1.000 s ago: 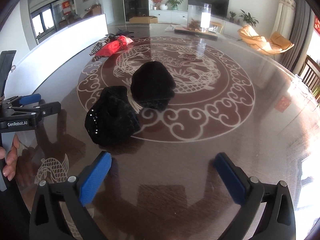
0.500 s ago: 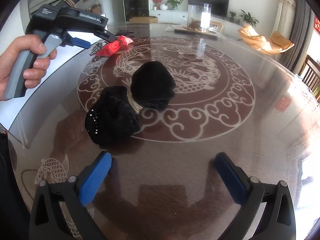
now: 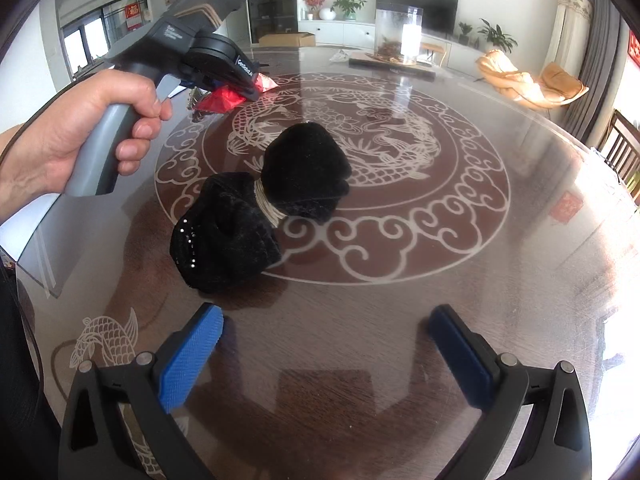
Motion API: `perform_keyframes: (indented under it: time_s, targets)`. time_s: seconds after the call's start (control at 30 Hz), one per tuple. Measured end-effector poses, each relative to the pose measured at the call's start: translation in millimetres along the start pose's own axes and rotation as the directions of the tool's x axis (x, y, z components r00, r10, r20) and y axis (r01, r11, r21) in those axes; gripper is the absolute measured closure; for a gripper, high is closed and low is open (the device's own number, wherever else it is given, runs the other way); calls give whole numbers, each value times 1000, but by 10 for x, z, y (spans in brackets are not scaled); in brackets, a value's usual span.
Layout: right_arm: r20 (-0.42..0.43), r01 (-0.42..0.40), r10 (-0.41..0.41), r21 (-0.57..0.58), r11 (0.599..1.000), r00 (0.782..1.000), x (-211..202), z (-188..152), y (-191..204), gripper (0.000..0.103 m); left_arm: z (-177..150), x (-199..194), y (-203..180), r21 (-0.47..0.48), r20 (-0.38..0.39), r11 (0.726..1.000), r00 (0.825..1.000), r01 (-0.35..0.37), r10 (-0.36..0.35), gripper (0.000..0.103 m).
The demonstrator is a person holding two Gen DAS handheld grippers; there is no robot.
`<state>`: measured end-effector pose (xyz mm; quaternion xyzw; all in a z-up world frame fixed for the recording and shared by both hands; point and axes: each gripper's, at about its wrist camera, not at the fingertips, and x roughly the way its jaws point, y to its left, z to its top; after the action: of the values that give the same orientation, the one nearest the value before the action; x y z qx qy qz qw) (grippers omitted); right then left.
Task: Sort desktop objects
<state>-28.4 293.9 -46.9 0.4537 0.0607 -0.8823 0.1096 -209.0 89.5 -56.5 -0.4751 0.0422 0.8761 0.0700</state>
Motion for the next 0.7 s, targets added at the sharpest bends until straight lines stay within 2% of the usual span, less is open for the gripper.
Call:
perform_keyframes:
  time_s: [0.13, 0.23, 0.3, 0.37, 0.4, 0.43, 0.47, 0.5, 0.57, 0.6, 0.7]
  targets:
    - [0, 0, 0, 0, 1000, 1000, 3, 1, 0, 0, -621, -414, 167, 4, 10, 999, 999, 43, -43, 87]
    - [0, 0, 0, 0, 1000, 1000, 4, 2, 1, 0, -1058, -694, 394, -40, 20, 999, 1000, 22, -22, 87]
    - [0, 0, 0, 0, 1000, 1000, 4, 2, 0, 0, -1235, -799, 561, -97, 33, 995, 999, -7, 11, 84]
    - [0, 0, 0, 0, 1000, 1000, 4, 2, 1, 0, -1284, -825, 674, -131, 51, 991, 999, 19, -12, 76]
    - [0, 0, 0, 0, 1000, 1000, 6, 2, -1, 0, -1270, -825, 696, -133, 51, 989, 997, 58, -52, 65]
    - [0, 0, 0, 0, 1000, 1000, 5, 3, 0, 0, -1242, -804, 683, -125, 45, 988, 995, 89, -84, 45]
    - [0, 0, 0, 0, 1000, 1000, 5, 3, 0, 0, -1219, -772, 645, -108, 29, 990, 996, 87, -84, 32]
    - [0, 0, 0, 0, 1000, 1000, 6, 3, -1, 0, -1206, -730, 599, -87, 10, 995, 999, 54, -54, 17]
    - [0, 0, 0, 0, 1000, 1000, 4, 3, 1, 0, -1287, -728, 513, -25, 18, 1000, 1000, -6, 6, 17]
    - [0, 0, 0, 0, 1000, 1000, 5, 3, 0, 0, -1342, -747, 484, 2, 50, 1000, 998, -26, 26, 14]
    - [0, 0, 0, 0, 1000, 1000, 5, 4, 2, 0, -1387, -768, 565, -25, 49, 1000, 999, -4, 6, 6]
